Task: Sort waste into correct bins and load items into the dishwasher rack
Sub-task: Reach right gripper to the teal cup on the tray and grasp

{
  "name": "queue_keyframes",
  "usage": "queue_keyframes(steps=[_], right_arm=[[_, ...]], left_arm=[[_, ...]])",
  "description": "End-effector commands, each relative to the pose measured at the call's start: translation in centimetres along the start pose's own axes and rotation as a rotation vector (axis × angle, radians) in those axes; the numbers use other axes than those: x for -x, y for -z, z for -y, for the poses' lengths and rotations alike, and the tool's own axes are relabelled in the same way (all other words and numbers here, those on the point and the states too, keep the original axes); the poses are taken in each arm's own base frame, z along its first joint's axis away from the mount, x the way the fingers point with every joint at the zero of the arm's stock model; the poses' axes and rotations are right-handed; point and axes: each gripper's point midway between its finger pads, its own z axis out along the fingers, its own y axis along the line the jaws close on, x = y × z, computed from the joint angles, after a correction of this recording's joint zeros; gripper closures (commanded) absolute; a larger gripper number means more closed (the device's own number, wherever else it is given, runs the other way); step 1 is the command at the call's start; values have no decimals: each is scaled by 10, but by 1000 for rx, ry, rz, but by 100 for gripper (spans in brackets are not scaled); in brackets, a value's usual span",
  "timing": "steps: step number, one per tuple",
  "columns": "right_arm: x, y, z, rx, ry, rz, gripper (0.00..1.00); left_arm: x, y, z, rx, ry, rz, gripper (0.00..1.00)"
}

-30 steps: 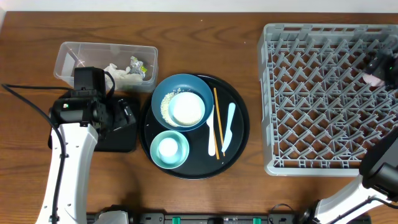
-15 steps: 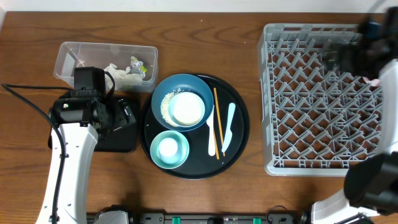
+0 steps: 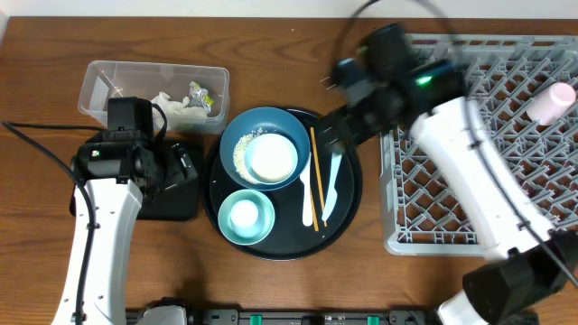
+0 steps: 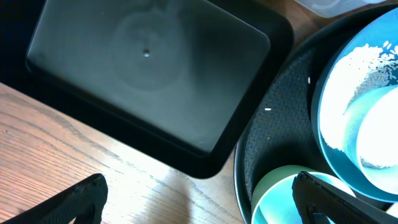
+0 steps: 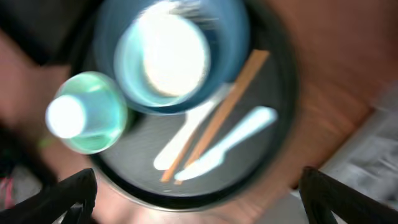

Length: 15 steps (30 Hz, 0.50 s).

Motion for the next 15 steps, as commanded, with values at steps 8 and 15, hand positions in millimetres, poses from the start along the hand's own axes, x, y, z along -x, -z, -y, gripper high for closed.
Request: queue_keyframes(steps=[8, 15], right_arm=[[-26, -55, -104, 118, 198, -75, 1], [-44, -92, -157, 177, 359, -49, 3]], left_arm=[[12, -3, -48, 97, 235, 20, 4], [12, -3, -82, 129, 383, 10, 4]])
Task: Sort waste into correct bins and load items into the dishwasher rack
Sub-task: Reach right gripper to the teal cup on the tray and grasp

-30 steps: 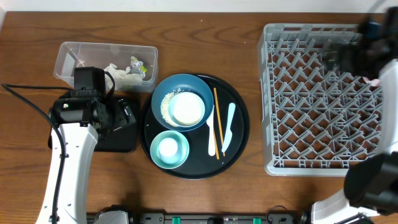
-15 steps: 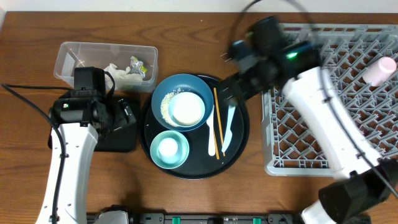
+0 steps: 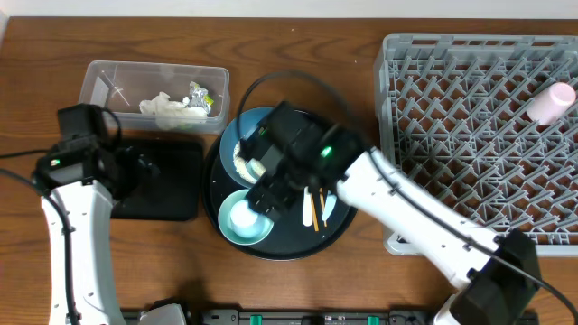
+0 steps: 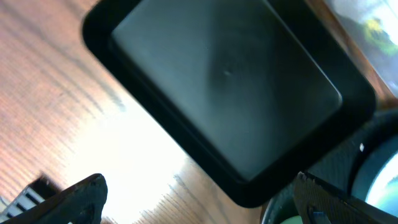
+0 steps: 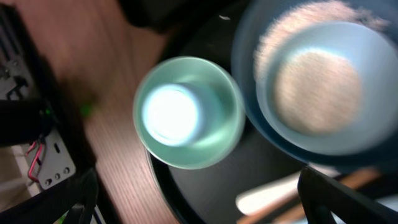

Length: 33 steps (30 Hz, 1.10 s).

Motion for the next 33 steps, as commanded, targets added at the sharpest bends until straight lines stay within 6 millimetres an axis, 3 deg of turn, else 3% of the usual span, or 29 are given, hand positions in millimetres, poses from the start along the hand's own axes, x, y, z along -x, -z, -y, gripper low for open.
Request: queue_keyframes(steps=[1, 9, 18, 24, 27, 33], right_arm=[[-8, -21, -22, 14, 55, -17, 4], [-25, -60, -37, -47, 142, -33, 7], [-31, -95, -19, -125, 67, -67, 10], [-24, -101, -18, -125, 56, -39, 12], [-22, -101, -18, -128, 54, -30, 18], [-21, -101, -17, -131, 50, -29, 46]], left_arm=[[1, -2, -9, 24, 52, -7, 4], [2, -2, -9, 24, 53, -6, 4], [2, -2, -9, 24, 53, -6, 4], [2, -2, -9, 24, 53, -6, 4], [2, -2, -9, 24, 53, -6, 4], [2, -2, -9, 24, 53, -6, 4]])
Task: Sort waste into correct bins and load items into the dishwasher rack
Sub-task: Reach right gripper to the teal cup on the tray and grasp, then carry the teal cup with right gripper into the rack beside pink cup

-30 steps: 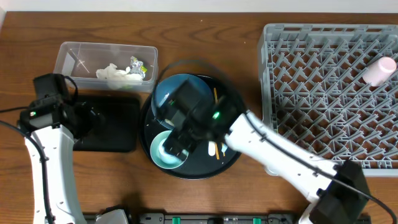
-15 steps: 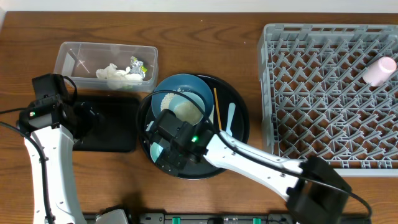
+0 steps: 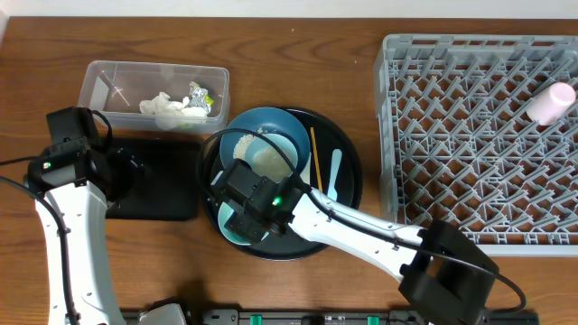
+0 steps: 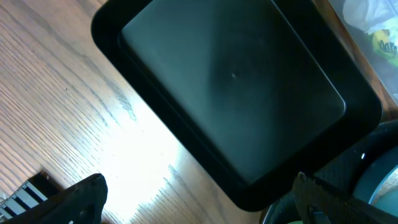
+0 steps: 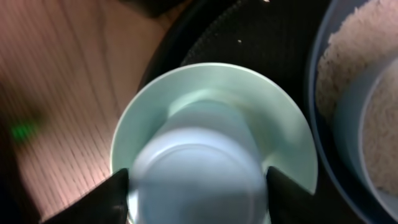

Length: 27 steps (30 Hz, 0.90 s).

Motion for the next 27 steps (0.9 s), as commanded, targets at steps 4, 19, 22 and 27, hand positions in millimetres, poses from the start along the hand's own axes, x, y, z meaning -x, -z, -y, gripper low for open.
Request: queue_keyframes(steps=[4, 19, 22, 27], right_arm=[[-1, -2, -1, -8, -10, -4, 59], [41, 103, 39, -57, -105, 101, 71], [43, 134, 71, -118, -167, 131, 75], [30, 181, 135, -222, -291, 193, 78]], left_arm=[[0, -2, -3, 17, 11, -5, 4], [0, -2, -3, 18, 11, -5, 4], [0, -2, -3, 18, 11, -5, 4], [0, -2, -3, 18, 11, -5, 4]])
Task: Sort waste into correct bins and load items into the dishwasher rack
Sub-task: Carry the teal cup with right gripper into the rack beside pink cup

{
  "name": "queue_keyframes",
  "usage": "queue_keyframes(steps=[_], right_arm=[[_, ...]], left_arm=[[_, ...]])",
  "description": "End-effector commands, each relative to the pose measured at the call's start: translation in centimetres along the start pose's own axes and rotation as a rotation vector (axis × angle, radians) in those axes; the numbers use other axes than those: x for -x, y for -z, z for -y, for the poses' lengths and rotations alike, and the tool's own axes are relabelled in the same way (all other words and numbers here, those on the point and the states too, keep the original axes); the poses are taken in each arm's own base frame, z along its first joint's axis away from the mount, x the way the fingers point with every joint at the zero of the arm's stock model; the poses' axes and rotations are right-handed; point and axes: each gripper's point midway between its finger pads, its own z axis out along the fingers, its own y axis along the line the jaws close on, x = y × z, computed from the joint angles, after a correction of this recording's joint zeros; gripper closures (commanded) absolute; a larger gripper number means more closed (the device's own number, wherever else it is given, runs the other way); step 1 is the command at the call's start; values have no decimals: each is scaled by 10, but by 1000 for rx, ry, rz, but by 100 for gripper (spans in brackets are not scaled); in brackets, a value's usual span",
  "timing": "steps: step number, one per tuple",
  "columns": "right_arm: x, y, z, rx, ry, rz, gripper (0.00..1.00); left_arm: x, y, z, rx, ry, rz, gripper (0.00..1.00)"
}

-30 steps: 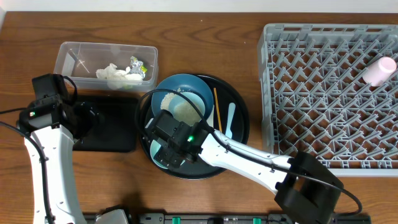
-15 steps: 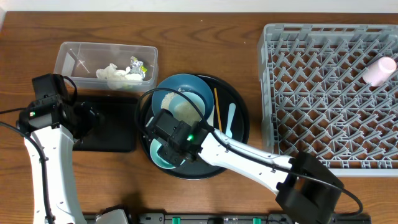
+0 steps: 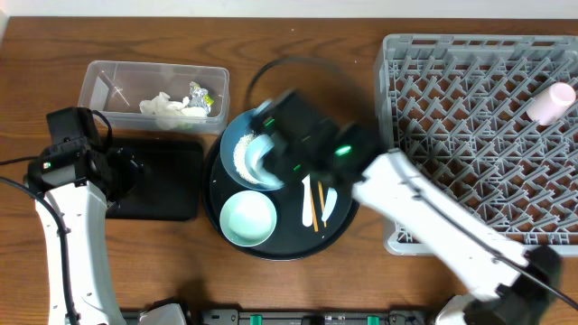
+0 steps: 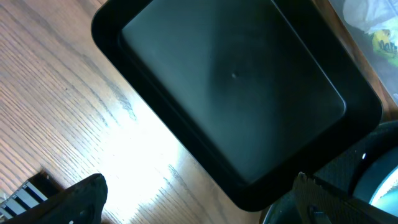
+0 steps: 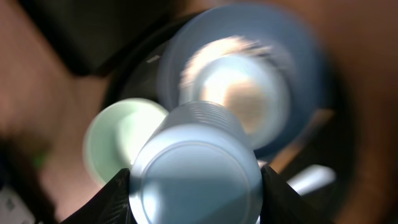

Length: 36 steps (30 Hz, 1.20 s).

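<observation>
My right gripper point(image 3: 260, 155) is shut on a pale blue plastic cup point(image 5: 194, 167), held above the round black tray point(image 3: 348, 212). Its fingers point(image 5: 118, 200) press the cup's two sides. Below sit an empty mint bowl point(image 3: 248, 218) and a blue plate with rice point(image 5: 239, 93). Chopsticks point(image 3: 310, 203) and a pale blue utensil point(image 3: 328, 200) lie on the tray. My left gripper point(image 4: 199, 208) hangs open over the wood beside the empty black bin point(image 4: 230, 87).
A clear bin point(image 3: 153, 88) holding crumpled waste stands at the back left. The grey dishwasher rack point(image 3: 479, 135) fills the right side, with a pink cup point(image 3: 560, 101) in its far right. The black bin point(image 3: 158, 181) touches the tray's left edge.
My right gripper was low around the cup standing in the mint bowl. Now it holds the cup higher, over the blue plate, and the bowl is empty. The left arm has not moved.
My right gripper was open over the tray's right side, near the rack, and the left one beside the tray. Then the right hung above the cup in the mint bowl and the left had drawn back. The right then closed round the cup, and now holds it up.
</observation>
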Motion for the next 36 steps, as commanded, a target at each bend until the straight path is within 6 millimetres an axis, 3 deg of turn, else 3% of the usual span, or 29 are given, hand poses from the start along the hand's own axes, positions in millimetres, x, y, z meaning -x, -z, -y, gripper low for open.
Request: queue_keyframes(steps=[1, 9, 15, 18, 24, 30, 36], right_arm=[[5, 26, 46, -83, -83, 46, 78], [-21, 94, 197, -389, -378, 125, 78], [-66, 144, 303, -584, -614, 191, 82], [-87, 167, 345, -671, -700, 233, 84], [-137, 190, 395, -774, -833, 223, 86], [-186, 192, 437, -834, -954, 184, 87], [-221, 200, 470, -892, -1048, 203, 87]], left_arm=[[0, -2, -3, 18, 11, -5, 4], [0, -2, -3, 17, 11, -4, 4], [0, -2, -3, 17, 11, -4, 4], [0, -2, -3, 17, 11, -4, 4], [0, -2, -3, 17, 11, -4, 4], [0, -2, -3, 17, 11, -4, 4], [0, -2, -3, 17, 11, -4, 4]])
